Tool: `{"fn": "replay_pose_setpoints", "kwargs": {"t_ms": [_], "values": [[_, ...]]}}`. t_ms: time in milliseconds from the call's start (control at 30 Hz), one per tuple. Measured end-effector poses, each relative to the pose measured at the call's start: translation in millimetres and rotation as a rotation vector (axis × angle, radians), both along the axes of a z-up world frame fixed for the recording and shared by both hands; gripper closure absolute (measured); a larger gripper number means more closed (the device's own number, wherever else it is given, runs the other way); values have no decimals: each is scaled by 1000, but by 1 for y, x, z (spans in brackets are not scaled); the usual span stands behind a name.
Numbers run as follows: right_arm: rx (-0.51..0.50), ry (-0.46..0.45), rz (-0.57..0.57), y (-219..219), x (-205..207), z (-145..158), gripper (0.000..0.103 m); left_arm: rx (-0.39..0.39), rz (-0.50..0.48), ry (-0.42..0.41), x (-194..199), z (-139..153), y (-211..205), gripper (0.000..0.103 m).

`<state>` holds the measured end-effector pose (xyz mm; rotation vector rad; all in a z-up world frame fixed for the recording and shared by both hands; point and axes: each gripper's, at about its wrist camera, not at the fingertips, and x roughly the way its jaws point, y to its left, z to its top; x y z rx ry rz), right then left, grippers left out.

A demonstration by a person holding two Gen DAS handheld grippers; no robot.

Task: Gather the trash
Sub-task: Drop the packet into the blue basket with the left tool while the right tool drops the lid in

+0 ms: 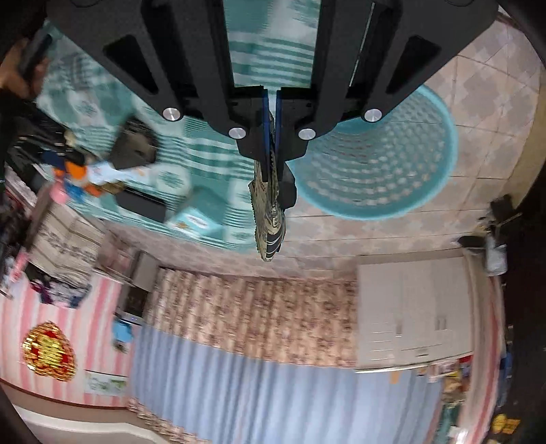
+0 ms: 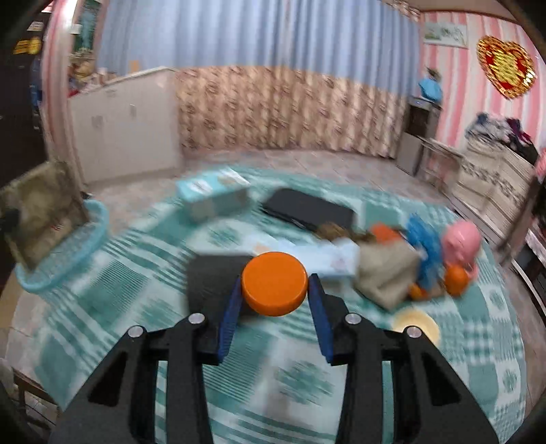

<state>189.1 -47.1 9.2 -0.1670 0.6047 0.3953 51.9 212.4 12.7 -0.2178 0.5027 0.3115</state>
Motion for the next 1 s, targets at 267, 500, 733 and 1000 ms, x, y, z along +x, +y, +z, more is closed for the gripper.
{"fn": "replay_pose_setpoints", "kwargs": {"t_ms": [267,500,733,1000], "values": [[33,13,132,88,11,-4,63,26,168,66,11,-19,80,103],[47,55,220,147,11,-20,63,-62,213,184,43,-59,125,103],[42,77,244,182,16,-30,63,-100,189,241,57,-76,140,92],[42,83,264,191,10,-33,63,-59,255,162,21,-47,142,21]]}}
